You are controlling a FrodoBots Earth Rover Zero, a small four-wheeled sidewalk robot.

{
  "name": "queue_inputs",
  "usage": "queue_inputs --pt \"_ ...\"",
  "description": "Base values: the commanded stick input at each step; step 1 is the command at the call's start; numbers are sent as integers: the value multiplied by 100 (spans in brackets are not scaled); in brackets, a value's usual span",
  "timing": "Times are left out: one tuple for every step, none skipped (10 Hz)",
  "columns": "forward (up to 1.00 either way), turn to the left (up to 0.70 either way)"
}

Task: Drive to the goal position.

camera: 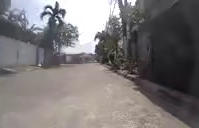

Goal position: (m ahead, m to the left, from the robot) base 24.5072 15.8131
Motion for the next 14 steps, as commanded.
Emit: queue_inputs --pt "100 0" --pt "100 -26" --pt "100 -34" --pt "100 -26" --pt "100 -2" --pt "100 0" --pt "100 0" --pt "100 0" --pt "100 0" --pt "100 5" --pt "100 4" --pt "100 2" --pt "100 2" --pt "100 2"
